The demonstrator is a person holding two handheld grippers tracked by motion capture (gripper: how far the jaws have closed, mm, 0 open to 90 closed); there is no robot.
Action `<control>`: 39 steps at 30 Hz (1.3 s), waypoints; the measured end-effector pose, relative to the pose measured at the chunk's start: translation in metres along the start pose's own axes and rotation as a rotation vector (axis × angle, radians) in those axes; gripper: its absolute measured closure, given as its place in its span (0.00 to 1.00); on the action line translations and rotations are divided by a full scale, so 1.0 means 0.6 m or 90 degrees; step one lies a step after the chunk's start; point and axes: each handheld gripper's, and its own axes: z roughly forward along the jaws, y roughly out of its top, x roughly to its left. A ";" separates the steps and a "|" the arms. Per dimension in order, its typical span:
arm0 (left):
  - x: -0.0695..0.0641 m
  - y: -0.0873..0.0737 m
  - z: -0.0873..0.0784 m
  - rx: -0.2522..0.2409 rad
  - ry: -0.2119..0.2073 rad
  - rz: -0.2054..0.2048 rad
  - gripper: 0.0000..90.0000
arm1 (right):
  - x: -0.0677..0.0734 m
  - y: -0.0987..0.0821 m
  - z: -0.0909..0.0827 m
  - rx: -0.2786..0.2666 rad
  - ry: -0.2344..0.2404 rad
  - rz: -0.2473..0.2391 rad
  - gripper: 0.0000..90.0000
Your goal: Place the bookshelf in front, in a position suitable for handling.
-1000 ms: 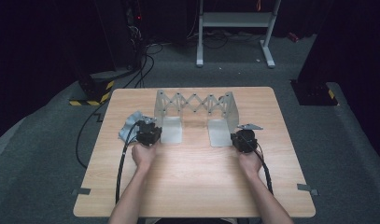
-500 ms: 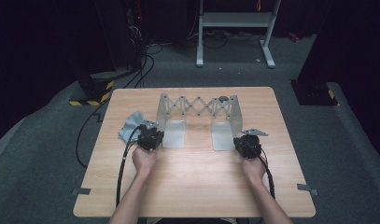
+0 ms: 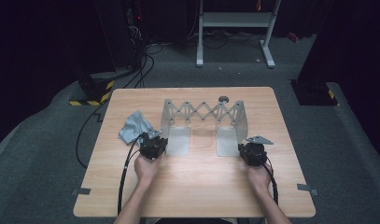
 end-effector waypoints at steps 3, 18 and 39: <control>-0.006 -0.005 -0.005 -0.003 -0.001 0.000 0.93 | -0.002 -0.006 -0.006 -0.004 -0.002 -0.004 0.96; -0.028 -0.022 -0.025 -0.001 -0.012 0.004 0.92 | -0.007 -0.032 -0.036 -0.007 0.003 -0.007 0.96; -0.030 -0.041 -0.030 0.003 -0.058 0.005 0.75 | -0.002 -0.044 -0.019 0.009 -0.006 -0.062 0.75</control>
